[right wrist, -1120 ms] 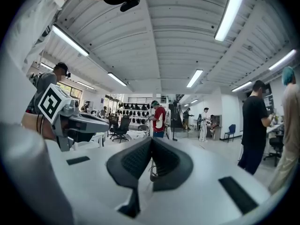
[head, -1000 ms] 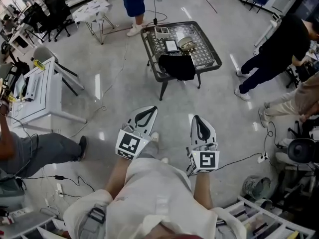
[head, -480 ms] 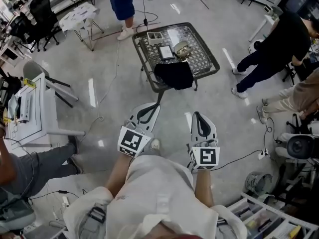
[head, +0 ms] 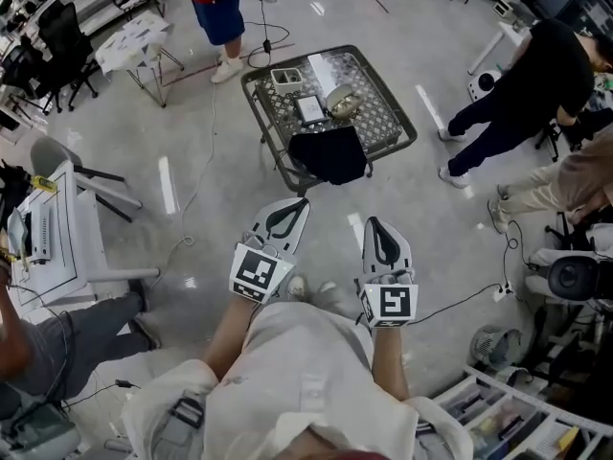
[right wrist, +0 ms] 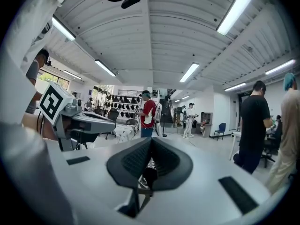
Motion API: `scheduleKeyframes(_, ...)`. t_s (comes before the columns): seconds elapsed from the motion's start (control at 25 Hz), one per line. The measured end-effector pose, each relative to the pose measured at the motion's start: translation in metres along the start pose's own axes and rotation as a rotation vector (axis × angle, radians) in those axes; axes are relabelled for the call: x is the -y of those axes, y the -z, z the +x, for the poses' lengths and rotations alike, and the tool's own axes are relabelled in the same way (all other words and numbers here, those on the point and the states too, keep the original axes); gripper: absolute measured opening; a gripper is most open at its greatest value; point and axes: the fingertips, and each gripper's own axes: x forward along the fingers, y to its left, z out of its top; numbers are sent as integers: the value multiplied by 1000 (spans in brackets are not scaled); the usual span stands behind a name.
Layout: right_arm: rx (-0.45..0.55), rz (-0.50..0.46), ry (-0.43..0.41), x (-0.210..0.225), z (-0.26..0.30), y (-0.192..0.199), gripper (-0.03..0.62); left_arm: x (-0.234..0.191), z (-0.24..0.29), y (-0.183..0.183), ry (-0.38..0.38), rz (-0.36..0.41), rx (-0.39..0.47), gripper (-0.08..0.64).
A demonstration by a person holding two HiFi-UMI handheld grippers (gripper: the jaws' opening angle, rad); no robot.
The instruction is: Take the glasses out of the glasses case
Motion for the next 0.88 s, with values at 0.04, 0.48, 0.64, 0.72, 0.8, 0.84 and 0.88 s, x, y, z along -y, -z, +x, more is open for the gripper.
scheduleKeyframes(0.04, -3, 0, 2, 3, 4, 0, 6, -2, 6, 0, 4, -3, -2, 12)
scheduleKeyframes(0.48, -3, 23, -33, 55, 63, 11, 6, -23, 72, -4, -27, 1, -18, 12)
scheduleKeyframes(0.64, 12, 22, -55, 80, 88, 6, 6, -31, 103, -12, -44, 12, -18, 12)
scheduleKeyframes(0.72, 16, 23, -64, 94, 100, 4, 6, -33, 119, -17, -53, 16, -15, 12)
scheduleKeyframes(0.8, 17, 25, -75, 108, 110, 3, 6, -35, 134, -23, -60, 20, -14, 12)
scheduleKeyframes(0.84, 18, 26, -81, 114, 114, 2, 6, -35, 142, -25, -64, 20, -14, 12)
scheduleKeyframes(0.88, 18, 27, -88, 121, 119, 2, 6, -35, 149, -27, -69, 21, -16, 12)
